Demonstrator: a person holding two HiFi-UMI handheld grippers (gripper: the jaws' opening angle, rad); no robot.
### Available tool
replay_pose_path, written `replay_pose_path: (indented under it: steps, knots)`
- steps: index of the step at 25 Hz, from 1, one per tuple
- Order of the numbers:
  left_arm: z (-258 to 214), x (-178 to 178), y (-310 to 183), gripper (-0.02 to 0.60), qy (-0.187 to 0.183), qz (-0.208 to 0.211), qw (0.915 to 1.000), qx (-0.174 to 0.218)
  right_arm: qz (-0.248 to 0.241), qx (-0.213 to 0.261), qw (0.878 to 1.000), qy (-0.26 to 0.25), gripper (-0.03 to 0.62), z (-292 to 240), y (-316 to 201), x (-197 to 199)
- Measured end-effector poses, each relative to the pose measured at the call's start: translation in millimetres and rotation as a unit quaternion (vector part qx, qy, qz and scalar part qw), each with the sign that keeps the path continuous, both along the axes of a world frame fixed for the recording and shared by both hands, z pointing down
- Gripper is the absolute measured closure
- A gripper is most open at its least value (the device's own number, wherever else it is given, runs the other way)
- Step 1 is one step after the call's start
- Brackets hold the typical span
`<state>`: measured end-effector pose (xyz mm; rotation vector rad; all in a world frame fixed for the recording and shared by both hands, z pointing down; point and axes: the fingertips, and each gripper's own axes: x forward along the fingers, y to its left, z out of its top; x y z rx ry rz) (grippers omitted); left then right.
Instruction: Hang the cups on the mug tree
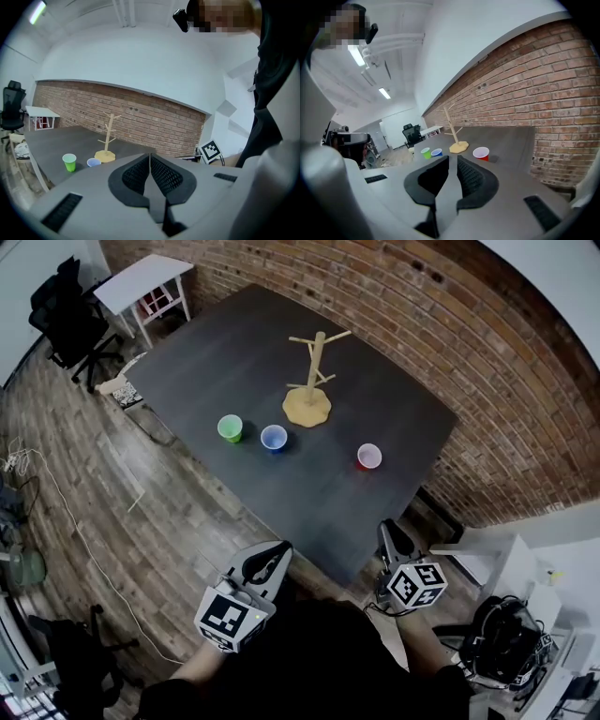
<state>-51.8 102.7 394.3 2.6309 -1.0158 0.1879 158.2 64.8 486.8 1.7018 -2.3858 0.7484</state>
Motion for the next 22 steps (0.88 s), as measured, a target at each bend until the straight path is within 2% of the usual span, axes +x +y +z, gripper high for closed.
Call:
replay_pose_path:
  steps: [3,6,8,11,14,16,18,22]
  knots:
    - [6.5,-13.7,-18.2,0.557,0.01,0.013,0.9999,-0.002,0.023,-0.011,0.999,0.032,0.539,6.2,-16.3,7.4]
    - [12.4,-20.6,-35.1,0.557,0.021,0.023,0.9995,-0.004,0.03,-0.025,0.996,0.075,0.457,14.7,-30.1,15.6]
    - [14.7,-21.7,-44.5,0.557,0.031,0.025,0.9992,-0.007,0.026,-0.036,0.993,0.108,0.416,24.2,-40.9,22.0]
    - [19.5,-19.7,-52.8,0.557,0.026,0.034,0.999,-0.016,0.001,-0.054,0.989,0.141,0.404,46.9,-61.0,26.9]
    - [24.7,-15.3,-58.6,0.557,0.01,0.037,0.999,-0.022,-0.025,-0.074,0.986,0.147,0.405,75.3,-86.5,30.4]
    - [24.9,-12.2,-65.4,0.557,0.009,0.025,0.9994,-0.022,-0.034,-0.088,0.985,0.145,0.402,95.1,-105.2,34.2]
    - [20.2,-8.3,-74.1,0.557,0.013,0.007,0.9997,-0.02,-0.042,-0.105,0.983,0.144,0.376,116.3,-124.1,38.1]
    - [23.4,0.7,-82.1,0.557,-0.005,-0.012,0.9993,-0.035,-0.058,-0.131,0.978,0.155,0.326,152.3,-161.2,46.8]
